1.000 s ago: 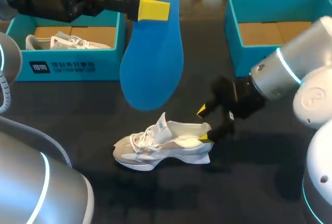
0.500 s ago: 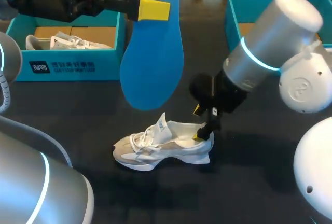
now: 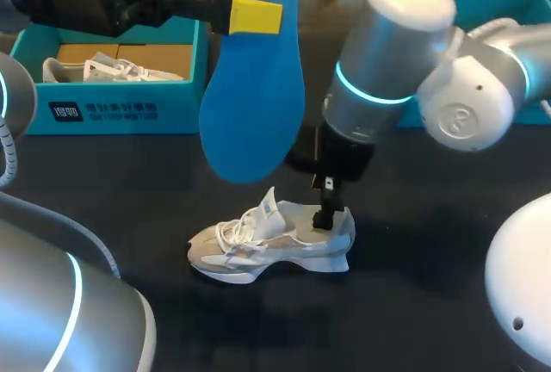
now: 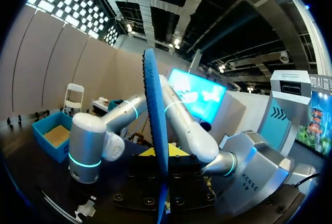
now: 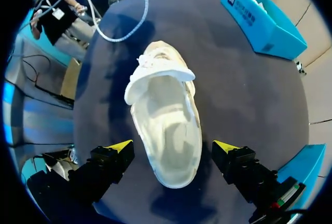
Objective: Take the shoe out of the shoebox, open the shoe tongue, remove and reinsert the insole, then place the shoe into the shoebox
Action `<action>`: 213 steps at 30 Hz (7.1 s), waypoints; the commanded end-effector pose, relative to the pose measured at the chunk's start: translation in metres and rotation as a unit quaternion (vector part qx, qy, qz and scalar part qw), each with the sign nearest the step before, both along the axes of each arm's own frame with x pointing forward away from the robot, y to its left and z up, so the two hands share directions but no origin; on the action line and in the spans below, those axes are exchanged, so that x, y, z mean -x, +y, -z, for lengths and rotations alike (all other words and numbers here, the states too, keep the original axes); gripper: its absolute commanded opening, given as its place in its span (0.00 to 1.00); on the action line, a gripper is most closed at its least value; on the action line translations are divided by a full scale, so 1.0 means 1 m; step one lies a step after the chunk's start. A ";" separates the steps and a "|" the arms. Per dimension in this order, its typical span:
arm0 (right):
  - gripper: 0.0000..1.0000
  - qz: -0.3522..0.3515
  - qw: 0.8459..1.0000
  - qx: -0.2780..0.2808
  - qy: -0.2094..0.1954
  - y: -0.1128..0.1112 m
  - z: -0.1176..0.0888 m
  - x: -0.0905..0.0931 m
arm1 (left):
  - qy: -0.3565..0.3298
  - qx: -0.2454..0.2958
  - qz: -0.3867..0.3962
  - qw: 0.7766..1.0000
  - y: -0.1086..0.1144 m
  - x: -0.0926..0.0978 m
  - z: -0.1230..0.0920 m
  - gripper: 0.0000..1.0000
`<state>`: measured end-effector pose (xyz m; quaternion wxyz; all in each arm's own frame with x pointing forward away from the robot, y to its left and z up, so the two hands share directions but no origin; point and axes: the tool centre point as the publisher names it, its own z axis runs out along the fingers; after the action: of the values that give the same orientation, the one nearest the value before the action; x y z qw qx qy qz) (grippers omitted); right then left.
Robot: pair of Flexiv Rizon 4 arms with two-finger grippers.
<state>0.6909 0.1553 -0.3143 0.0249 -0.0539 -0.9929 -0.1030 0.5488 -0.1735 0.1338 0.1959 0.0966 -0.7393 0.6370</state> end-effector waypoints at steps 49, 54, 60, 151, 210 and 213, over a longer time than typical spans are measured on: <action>0.00 -0.036 0.997 0.059 0.033 0.018 0.080 -0.040 | 0.000 -0.001 0.000 1.000 -0.001 0.000 -0.001 0.00; 0.00 -0.029 0.997 0.058 0.042 0.018 0.075 -0.034 | 0.000 -0.001 0.000 1.000 -0.001 0.000 -0.001 0.00; 0.00 -0.001 0.997 0.056 0.062 0.016 0.059 -0.025 | 0.000 -0.001 0.000 1.000 -0.001 0.000 -0.001 0.00; 0.03 0.638 0.759 -0.027 0.130 -0.021 0.085 0.010 | 0.000 -0.001 0.000 1.000 -0.001 0.000 -0.001 0.00; 1.00 0.538 0.690 -0.366 0.316 -0.070 -0.121 -0.025 | -0.167 0.058 -0.034 0.984 -0.001 -0.022 0.005 0.00; 1.00 0.535 0.669 -0.378 0.352 -0.073 -0.135 -0.032 | -0.275 0.084 -0.029 0.957 0.001 -0.032 0.010 0.00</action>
<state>0.7153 0.0859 -0.1824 0.3140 -0.6032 -0.5911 -0.4338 0.5759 -0.1722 0.1347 0.0915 0.0307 -0.7340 0.6723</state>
